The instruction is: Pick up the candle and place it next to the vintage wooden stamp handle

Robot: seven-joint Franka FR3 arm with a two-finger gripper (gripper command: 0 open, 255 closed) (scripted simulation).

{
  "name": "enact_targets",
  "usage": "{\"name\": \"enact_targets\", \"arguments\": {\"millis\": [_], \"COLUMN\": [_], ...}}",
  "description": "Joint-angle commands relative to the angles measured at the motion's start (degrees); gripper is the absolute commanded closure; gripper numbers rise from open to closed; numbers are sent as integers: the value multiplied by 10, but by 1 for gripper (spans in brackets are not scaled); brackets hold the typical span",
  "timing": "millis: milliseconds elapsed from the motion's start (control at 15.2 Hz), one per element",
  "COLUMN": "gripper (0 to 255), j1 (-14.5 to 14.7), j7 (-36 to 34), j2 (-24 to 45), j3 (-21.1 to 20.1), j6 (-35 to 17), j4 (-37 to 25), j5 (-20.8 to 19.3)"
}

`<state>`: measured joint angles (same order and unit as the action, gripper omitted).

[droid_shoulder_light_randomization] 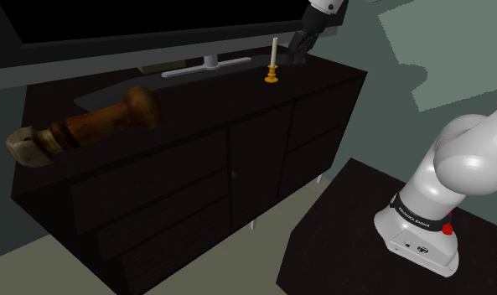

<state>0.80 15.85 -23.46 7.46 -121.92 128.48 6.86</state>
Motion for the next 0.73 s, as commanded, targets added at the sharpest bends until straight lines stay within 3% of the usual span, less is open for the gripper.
{"name": "enact_targets", "arguments": {"millis": [0,264,660], "gripper": [0,0,0], "j1": [3,7,11], "j7": [13,42,48], "j2": [35,103,127], "j3": [7,23,22], "j6": [-34,-85,-119], "j4": [-21,-74,-64], "j5": [8,30,39]}}
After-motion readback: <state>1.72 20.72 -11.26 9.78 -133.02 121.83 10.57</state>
